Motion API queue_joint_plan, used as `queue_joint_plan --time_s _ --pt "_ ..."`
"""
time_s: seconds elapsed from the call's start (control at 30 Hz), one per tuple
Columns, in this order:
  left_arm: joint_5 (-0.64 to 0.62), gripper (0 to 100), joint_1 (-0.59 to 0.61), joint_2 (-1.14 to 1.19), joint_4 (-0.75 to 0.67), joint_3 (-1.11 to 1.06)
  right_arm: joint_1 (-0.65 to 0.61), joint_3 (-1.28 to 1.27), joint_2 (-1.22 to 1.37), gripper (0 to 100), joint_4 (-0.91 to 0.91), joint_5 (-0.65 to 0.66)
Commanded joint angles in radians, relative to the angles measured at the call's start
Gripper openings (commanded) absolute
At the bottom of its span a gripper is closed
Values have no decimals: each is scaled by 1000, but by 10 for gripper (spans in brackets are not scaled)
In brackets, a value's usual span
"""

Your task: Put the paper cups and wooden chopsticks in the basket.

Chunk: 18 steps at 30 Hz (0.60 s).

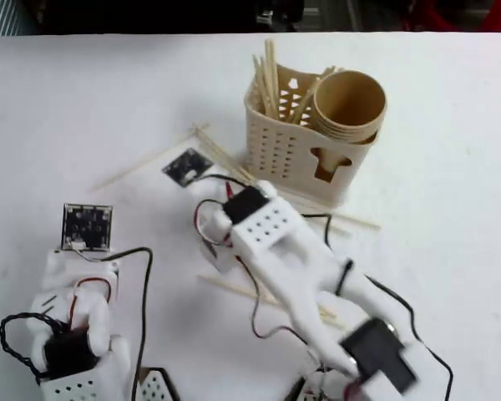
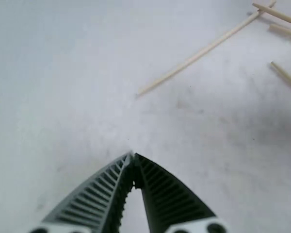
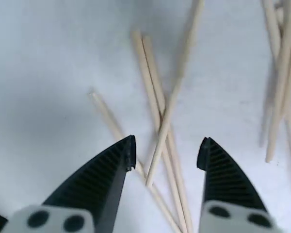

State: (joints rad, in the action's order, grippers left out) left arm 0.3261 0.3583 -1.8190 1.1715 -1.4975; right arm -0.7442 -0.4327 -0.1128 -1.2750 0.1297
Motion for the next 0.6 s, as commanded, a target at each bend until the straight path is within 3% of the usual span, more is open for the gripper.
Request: queue_joint_plan --time_s 0.0,0.43,0.57 --pt "6 24 7 -8 -23 5 -8 44 84 220 65 14" --pt "6 24 7 -8 -21 5 -2 44 298 217 163 97" --pt "6 24 7 -8 -21 5 13 44 337 128 196 123"
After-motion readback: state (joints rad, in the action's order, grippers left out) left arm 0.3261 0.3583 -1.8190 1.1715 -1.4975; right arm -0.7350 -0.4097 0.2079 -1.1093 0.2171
